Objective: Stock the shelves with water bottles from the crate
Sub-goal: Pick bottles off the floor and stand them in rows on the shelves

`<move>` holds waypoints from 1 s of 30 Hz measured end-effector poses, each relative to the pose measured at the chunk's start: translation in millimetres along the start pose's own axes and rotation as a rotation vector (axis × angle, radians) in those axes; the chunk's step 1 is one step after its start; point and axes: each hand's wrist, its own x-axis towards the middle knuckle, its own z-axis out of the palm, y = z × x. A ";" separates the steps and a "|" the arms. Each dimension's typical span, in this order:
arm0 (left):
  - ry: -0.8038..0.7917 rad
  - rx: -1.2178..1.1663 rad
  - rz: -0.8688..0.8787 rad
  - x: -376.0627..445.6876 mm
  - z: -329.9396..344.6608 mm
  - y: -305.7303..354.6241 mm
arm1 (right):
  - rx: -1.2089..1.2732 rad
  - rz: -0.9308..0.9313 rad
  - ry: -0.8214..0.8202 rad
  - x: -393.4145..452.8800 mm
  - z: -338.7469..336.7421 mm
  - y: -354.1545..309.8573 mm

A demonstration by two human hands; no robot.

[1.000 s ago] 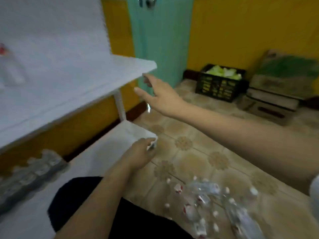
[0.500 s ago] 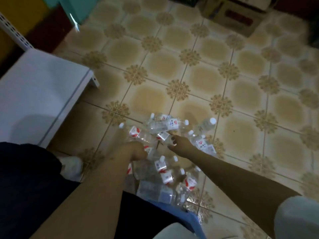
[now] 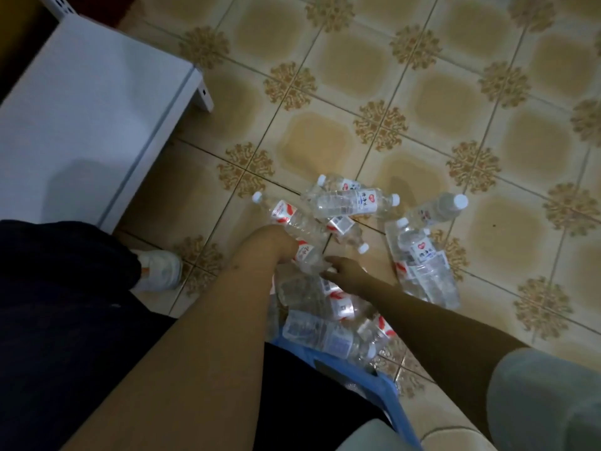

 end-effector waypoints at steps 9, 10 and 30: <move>0.102 -0.276 -0.135 -7.3 -3.4 -14.1 | 0.704 0.045 -0.231 -87.6 -43.1 -9.3; 0.100 -0.372 -0.150 -8.7 -3.8 -15.4 | 0.707 0.025 -0.240 -100.9 -48.9 -10.0; 0.248 -1.491 0.482 -123.3 -49.7 -25.2 | 1.312 -0.239 0.094 -186.4 -133.9 -194.4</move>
